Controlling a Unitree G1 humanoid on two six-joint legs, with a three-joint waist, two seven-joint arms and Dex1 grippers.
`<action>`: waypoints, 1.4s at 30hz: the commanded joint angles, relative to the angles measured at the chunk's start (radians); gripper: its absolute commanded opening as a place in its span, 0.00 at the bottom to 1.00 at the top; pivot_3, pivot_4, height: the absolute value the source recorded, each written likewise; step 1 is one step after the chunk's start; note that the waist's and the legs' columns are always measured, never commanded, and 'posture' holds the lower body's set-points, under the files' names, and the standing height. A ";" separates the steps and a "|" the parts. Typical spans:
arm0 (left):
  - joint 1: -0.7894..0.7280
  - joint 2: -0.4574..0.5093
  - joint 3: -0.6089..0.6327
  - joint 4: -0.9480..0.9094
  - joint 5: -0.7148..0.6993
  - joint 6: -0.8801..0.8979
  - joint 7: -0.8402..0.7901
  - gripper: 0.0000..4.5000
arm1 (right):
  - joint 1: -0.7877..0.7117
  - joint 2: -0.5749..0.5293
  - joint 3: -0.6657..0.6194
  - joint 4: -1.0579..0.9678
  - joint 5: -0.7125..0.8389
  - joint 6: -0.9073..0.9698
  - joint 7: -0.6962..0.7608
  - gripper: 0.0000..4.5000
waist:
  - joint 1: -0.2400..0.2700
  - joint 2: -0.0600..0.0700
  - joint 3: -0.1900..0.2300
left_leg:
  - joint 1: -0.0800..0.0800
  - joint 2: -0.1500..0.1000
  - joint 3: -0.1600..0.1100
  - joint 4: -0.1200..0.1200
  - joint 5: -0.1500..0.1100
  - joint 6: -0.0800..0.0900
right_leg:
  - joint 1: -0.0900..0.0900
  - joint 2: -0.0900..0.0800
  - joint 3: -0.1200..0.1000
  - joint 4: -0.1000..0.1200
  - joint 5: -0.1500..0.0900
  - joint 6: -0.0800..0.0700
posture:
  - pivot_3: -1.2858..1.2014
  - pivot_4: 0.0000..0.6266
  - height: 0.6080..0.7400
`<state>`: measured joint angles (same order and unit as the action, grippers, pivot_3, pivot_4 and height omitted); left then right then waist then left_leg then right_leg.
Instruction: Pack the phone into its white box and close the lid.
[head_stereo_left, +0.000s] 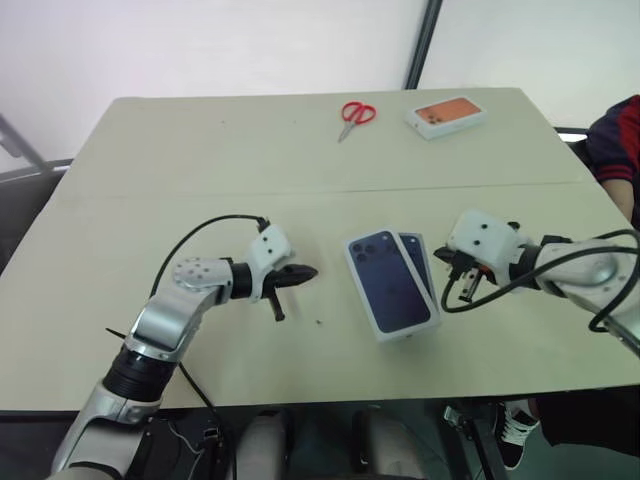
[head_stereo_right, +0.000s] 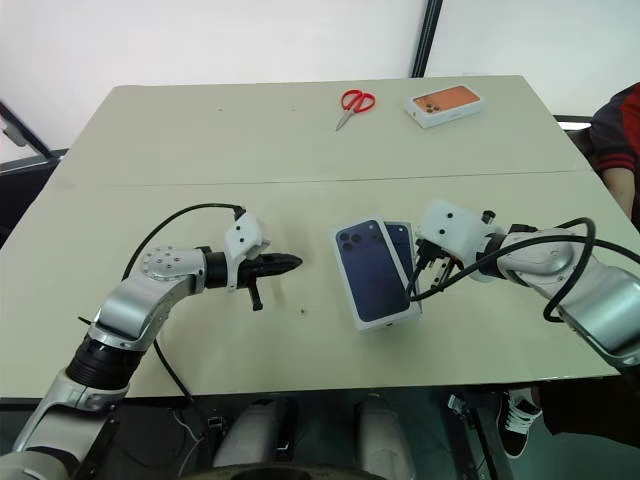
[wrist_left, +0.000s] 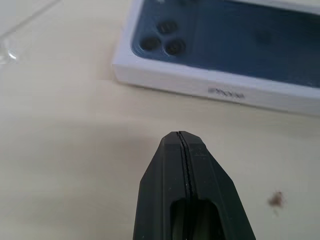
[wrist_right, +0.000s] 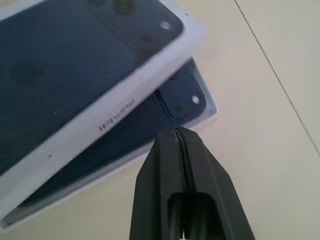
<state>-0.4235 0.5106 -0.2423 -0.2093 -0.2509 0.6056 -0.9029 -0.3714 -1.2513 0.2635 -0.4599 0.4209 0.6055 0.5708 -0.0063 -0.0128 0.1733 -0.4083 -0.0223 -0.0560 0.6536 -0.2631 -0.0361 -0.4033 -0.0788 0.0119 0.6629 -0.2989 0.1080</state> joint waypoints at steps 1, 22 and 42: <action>-0.022 -0.032 -0.049 -0.046 -0.003 0.072 0.029 0.00 | 0.009 0.036 0.007 0.009 -0.123 -0.077 0.050 0.01 | -0.001 0.000 0.000 | 0.000 0.000 0.000 0.000 0.000 0.000 | 0.000 0.000 0.000 0.000 0.000 0.000 | 0.52 0.24 1.00; -0.169 -0.253 -0.139 0.168 0.074 0.090 0.205 0.00 | 0.103 0.150 -0.091 -0.016 -0.300 -0.078 0.198 0.01 | -0.001 0.000 0.000 | 0.000 -0.001 0.000 0.001 0.000 0.000 | 0.000 0.000 0.000 0.001 0.000 0.000 | 0.52 0.24 1.00; -0.251 -0.359 -0.150 0.285 0.093 -0.003 0.180 0.00 | 0.137 0.200 -0.141 -0.012 -0.373 -0.045 0.217 0.01 | -0.002 0.000 0.000 | 0.000 -0.001 0.000 0.002 0.000 0.000 | 0.000 0.000 0.000 0.001 0.000 0.000 | 0.52 0.24 1.00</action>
<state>-0.6430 0.1731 -0.3735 0.1151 -0.1527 0.6383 -0.6957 -0.2329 -1.0610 0.1525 -0.4466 0.0490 0.5656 0.7860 -0.0084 -0.0129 0.1733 -0.4080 -0.0233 -0.0564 0.6551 -0.2629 -0.0364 -0.4030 -0.0788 0.0119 0.6644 -0.2988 0.1080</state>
